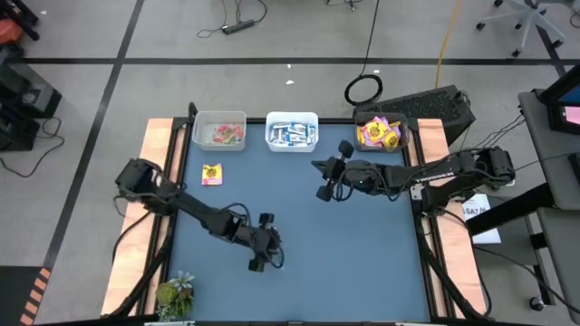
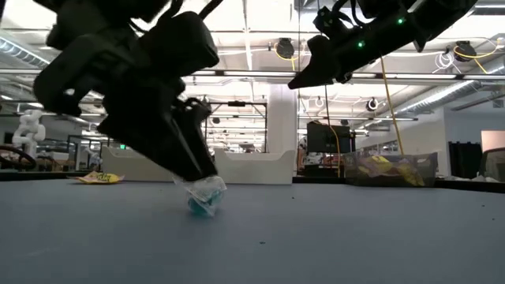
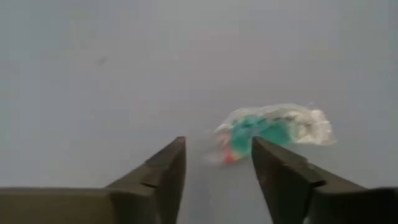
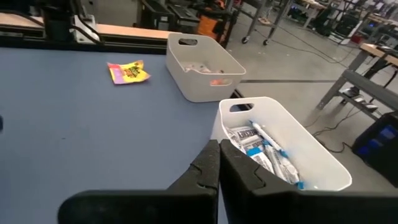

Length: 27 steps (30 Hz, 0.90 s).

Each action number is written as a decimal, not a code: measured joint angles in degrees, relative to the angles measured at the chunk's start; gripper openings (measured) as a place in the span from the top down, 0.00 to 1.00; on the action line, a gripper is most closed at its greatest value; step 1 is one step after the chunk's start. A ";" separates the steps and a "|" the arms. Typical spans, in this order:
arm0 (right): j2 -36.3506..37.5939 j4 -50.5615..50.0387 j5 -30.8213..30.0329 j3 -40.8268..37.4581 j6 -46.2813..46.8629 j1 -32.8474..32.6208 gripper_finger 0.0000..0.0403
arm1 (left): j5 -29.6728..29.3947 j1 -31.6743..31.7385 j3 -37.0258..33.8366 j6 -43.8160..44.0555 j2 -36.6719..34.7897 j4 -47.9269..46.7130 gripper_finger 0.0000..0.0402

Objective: Sort candy
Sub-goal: Put the blue gummy into the gray bin

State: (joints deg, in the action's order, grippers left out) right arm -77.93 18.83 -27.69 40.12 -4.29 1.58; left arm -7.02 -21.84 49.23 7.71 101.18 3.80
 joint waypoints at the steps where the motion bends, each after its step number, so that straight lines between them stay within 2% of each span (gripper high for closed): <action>1: 0.00 0.00 0.04 0.00 0.02 -0.02 1.00 | 1.22 0.14 0.00 -1.78 0.84 1.42 0.52; 6: 0.00 -0.13 1.03 0.00 0.37 -0.04 1.00 | 5.16 0.56 0.00 -10.71 5.21 8.30 0.48; 10: 0.00 -0.20 1.03 0.00 0.37 -0.04 1.00 | 5.72 0.87 0.04 -11.78 6.54 8.95 0.51; 13: 0.00 -0.35 1.03 0.00 0.39 -0.04 1.00 | 5.88 1.06 0.13 -12.40 6.59 8.07 0.60; 20: 0.00 -0.55 1.02 0.00 0.39 -0.04 1.00 | 5.00 1.95 -0.07 -12.58 3.81 4.37 0.89; 23: 0.00 -0.59 1.01 0.00 0.54 -0.04 1.00 | 0.22 3.45 -0.07 -11.03 -0.05 -0.36 0.98; 27: 0.00 -0.66 1.01 0.00 0.59 -0.04 1.00 | -11.77 6.51 -0.07 -8.16 -6.56 -11.03 0.97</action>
State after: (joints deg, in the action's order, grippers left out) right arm -77.93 18.17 -26.68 40.12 -3.70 1.54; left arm -18.80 -15.33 49.17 -0.45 94.62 -7.23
